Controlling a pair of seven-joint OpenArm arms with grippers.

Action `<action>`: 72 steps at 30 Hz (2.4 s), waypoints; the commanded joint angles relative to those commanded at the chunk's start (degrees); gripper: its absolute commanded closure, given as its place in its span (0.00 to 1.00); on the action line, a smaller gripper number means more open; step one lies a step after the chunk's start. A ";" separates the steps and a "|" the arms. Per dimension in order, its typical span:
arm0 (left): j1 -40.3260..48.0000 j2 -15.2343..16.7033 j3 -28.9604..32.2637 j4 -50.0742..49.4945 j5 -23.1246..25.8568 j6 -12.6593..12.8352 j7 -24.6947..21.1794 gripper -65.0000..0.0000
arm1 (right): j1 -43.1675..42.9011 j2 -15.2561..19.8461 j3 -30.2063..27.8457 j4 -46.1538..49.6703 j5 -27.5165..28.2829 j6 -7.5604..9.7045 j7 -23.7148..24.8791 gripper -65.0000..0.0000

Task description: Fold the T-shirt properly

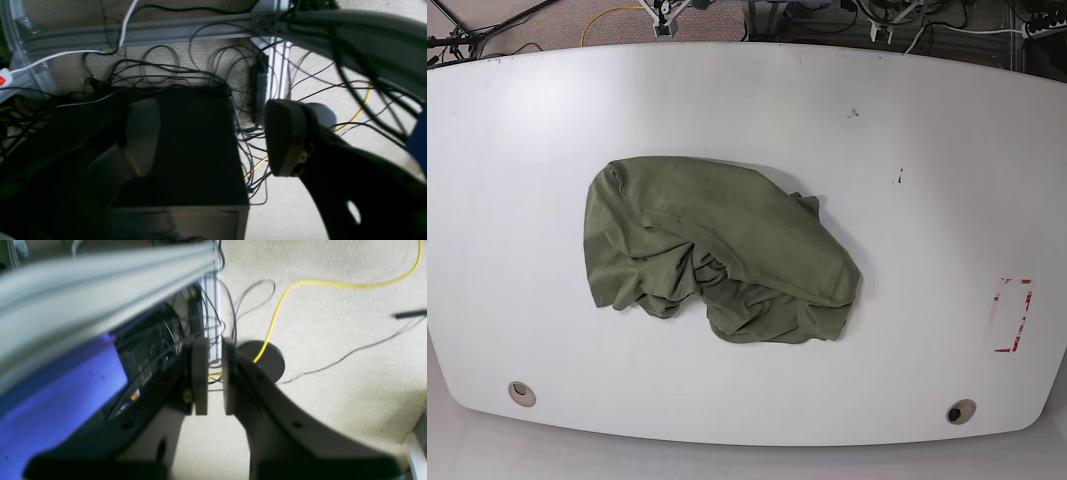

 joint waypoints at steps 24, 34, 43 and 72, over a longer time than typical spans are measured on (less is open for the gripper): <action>4.09 0.35 -0.10 3.73 -0.18 0.58 -4.88 0.30 | -3.27 -0.33 0.00 4.61 -0.31 -0.41 0.14 0.90; 5.33 0.37 -0.25 4.18 -0.28 0.12 -5.79 0.33 | -6.63 -0.54 -0.17 8.01 -0.17 -0.24 0.07 0.89; 8.04 0.28 -0.45 6.83 -0.40 0.38 -7.88 0.41 | -11.97 -1.00 0.01 13.51 -0.04 -0.09 0.86 0.88; 19.40 0.58 -0.66 24.41 -1.41 0.21 -8.24 0.36 | -25.00 -4.33 0.65 35.96 0.50 -0.18 1.53 0.89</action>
